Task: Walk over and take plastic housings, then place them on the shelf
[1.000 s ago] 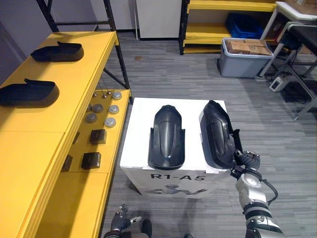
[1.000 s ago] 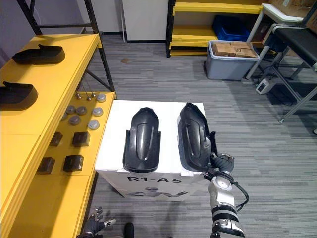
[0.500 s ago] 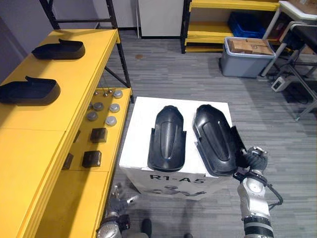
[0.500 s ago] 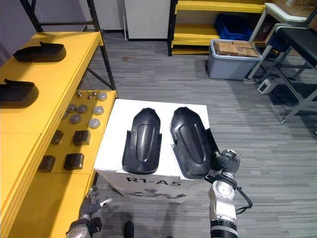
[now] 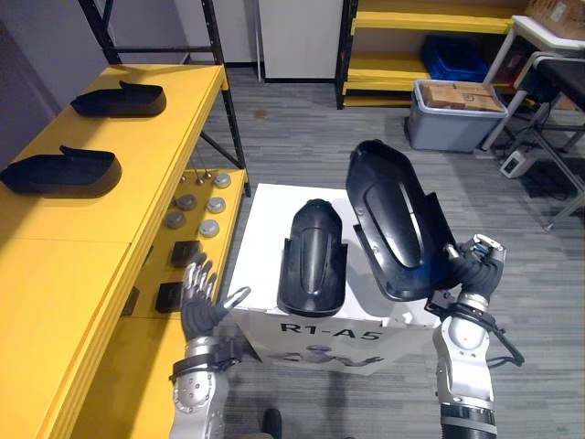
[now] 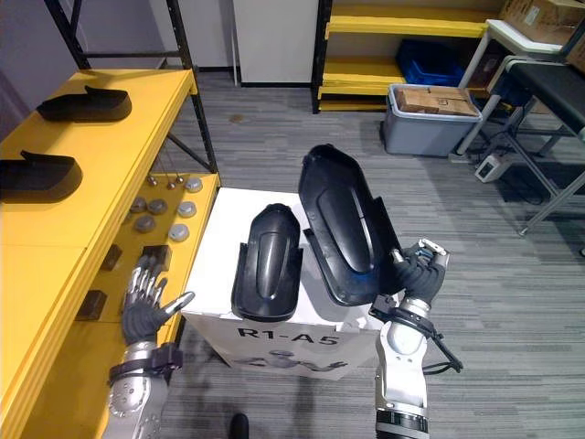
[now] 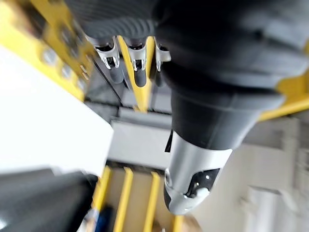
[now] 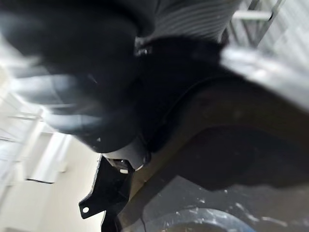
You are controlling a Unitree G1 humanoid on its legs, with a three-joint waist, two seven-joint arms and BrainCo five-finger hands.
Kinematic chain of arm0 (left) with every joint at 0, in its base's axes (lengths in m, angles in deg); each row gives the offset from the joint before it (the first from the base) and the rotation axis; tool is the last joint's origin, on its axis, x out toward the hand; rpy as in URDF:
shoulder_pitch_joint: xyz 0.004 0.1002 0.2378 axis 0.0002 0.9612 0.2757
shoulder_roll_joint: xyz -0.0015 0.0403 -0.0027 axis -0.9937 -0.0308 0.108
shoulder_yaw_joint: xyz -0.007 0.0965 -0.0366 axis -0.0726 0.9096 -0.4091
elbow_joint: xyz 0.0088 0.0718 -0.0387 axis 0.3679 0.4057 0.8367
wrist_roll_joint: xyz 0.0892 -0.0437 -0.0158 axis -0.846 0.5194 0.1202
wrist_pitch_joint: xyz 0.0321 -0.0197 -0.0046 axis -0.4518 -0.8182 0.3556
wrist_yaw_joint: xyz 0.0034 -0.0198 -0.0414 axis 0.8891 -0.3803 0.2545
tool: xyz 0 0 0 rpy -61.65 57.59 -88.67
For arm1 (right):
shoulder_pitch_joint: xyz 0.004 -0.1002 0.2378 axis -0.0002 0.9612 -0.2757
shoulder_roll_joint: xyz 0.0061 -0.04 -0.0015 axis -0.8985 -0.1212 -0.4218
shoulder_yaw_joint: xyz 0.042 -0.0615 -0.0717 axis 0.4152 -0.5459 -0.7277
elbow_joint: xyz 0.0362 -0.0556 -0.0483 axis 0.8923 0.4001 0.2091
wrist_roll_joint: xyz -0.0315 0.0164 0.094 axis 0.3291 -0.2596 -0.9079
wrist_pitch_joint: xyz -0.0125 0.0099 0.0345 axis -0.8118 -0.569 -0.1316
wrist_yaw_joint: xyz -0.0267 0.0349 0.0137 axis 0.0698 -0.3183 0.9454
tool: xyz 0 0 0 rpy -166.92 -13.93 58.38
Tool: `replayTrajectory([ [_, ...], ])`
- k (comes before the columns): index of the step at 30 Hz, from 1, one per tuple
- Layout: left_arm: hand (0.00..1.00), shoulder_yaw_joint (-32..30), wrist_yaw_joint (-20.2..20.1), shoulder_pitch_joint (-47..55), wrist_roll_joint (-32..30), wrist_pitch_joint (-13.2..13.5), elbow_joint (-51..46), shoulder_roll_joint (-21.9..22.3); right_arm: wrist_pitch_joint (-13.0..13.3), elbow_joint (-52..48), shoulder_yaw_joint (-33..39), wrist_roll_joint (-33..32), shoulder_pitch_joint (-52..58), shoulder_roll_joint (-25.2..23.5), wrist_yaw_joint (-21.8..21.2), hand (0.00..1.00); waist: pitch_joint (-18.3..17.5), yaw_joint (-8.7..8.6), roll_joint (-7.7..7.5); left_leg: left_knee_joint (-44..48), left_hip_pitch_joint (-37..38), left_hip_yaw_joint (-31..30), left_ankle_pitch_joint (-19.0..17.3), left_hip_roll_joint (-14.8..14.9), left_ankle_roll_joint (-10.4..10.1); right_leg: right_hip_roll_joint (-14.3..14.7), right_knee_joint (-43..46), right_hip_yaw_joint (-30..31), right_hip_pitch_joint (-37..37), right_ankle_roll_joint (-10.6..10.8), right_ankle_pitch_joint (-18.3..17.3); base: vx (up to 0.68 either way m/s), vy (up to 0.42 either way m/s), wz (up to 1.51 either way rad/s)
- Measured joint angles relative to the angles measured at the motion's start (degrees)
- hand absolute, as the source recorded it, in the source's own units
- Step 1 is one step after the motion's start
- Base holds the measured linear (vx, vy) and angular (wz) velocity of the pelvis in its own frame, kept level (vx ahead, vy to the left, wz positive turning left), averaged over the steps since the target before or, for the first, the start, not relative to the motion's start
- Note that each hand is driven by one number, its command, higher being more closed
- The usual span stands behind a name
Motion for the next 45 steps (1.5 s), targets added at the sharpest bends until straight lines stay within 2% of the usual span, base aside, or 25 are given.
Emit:
replayTrajectory([
  [4,0.0,5.71,0.0,-3.71,1.44,0.0,0.16,-0.01,1.79,-2.27,-5.17,0.01,-0.03,-0.11,-0.22,1.0,-0.83,-0.07,0.24,-0.01,0.16,0.1,0.17,0.02,0.16,0.04,0.01,0.01,0.07,0.0,0.0,-0.04,0.003,-0.02],
  [6,0.0,8.67,-0.01,-6.05,4.14,0.01,1.56,-0.19,2.54,-2.5,-8.99,0.02,-0.05,-0.33,-0.93,1.0,-1.67,-0.09,0.37,-0.02,0.28,0.25,0.24,0.02,0.18,0.03,0.05,0.08,0.08,0.0,0.0,-0.04,0.004,-0.03],
  [12,0.0,13.31,0.85,-9.93,10.02,-0.48,5.91,-0.55,3.59,-2.5,-16.95,-0.07,-0.16,-1.9,-2.88,1.0,-2.37,-0.08,0.49,-0.03,0.34,0.69,0.6,0.03,0.32,0.04,0.1,0.63,-0.12,0.0,0.0,-0.04,0.006,-0.05],
  [15,0.0,14.3,1.28,-10.24,11.51,-0.75,7.1,-1.37,4.11,-2.49,-19.55,-0.15,-0.21,-2.04,-3.44,1.0,-2.48,-0.1,0.51,-0.19,0.33,1.55,0.72,0.04,0.46,0.02,0.03,1.4,-0.47,0.0,0.0,-0.05,0.01,-0.13],
  [18,0.0,16.55,1.55,-11.6,15.82,-0.8,8.0,-2.29,4.12,-2.28,-20.6,-0.15,-0.18,-1.61,-3.73,1.0,-3.01,-0.08,0.52,-0.25,0.08,1.7,0.97,-0.03,0.58,-0.06,0.01,1.47,-0.77,0.01,-0.02,-0.05,0.008,-0.04],
  [19,1.0,17.06,1.72,-11.98,17.06,-0.81,8.13,-2.51,4.13,-2.17,-20.71,-0.16,-0.19,-1.6,-3.77,1.0,-3.19,-0.11,0.5,-0.26,-0.01,1.73,1.08,-0.03,0.62,-0.05,0.0,1.48,-0.87,0.01,-0.02,-0.06,0.008,-0.03],
  [22,1.0,17.85,2.03,-12.24,20.67,-0.85,8.15,-2.87,4.15,-1.51,-21.06,-0.17,-0.18,-0.83,-3.8,1.0,-3.3,-0.25,0.51,-0.27,-0.01,1.8,1.36,0.0,0.54,-0.02,-0.01,1.49,-0.96,0.01,-0.01,-0.05,0.004,-0.01],
  [23,1.0,18.15,2.15,-12.24,21.93,-0.92,8.17,-3.14,4.26,-0.99,-21.6,-0.21,-0.19,0.2,-3.8,0.0,-3.35,-0.36,0.51,-0.27,-0.05,1.8,1.48,0.01,0.55,0.02,0.02,1.49,-1.09,0.01,-0.01,-0.04,0.003,-0.01],
  [26,1.0,17.96,2.74,-12.27,22.55,-1.14,8.71,-4.48,5.0,0.38,-25.79,-1.32,-0.01,2.81,-5.79,0.0,-4.83,-0.9,0.49,-0.27,-0.88,1.83,1.8,0.04,0.43,0.17,0.09,1.51,-2.02,-0.12,0.09,-0.03,0.003,-0.01],
  [32,1.0,15.35,4.6,-12.28,22.19,-1.71,8.73,-4.84,6.88,1.49,-28.24,-2.99,0.8,3.06,-8.99,0.0,-5.23,-1.28,0.48,-0.27,-0.83,1.59,2.3,0.19,0.45,0.43,0.3,1.43,-1.97,-0.37,0.28,-0.03,-0.001,0.01],
  [36,1.0,13.83,4.42,-12.13,17.67,-2.49,8.59,-4.75,7.47,1.38,-27.66,-5.95,1.49,5.11,-12.13,0.0,-5.24,-1.18,0.47,-0.3,-0.85,1.46,2.47,0.22,0.48,0.42,0.3,1.33,-1.9,-0.45,0.36,-0.04,0.004,0.02],
  [41,1.0,11.6,2.22,-10.12,11.83,-3.49,6.04,-3.56,7.62,-2.69,-22.1,-8.66,3.57,5.76,-16.58,0.0,-5.23,-1.08,0.46,-0.3,-0.96,1.29,2.47,0.27,0.47,0.35,0.29,1.19,-1.87,-0.44,0.41,-0.02,0.003,0.01],
  [43,1.0,9.81,1.17,-8.59,9.81,-3.57,4.73,-2.3,8.28,-5.66,-17.33,-11.84,4.49,5.24,-17.41,0.0,-5.24,-1.02,0.44,-0.3,-1.01,1.17,2.45,0.27,0.45,0.34,0.29,1.12,-1.86,-0.43,0.41,-0.01,0.002,0.02],
  [45,1.0,7.32,0.62,-5.86,8.01,-3.6,2.36,-2.29,9.06,-6.6,-7.49,-16.42,4.59,4.43,-16.98,0.0,-5.24,-1.06,0.43,-0.3,-1.08,1.04,2.46,0.27,0.47,0.34,0.24,1.08,-1.85,-0.42,0.42,-0.01,0.002,0.03],
])
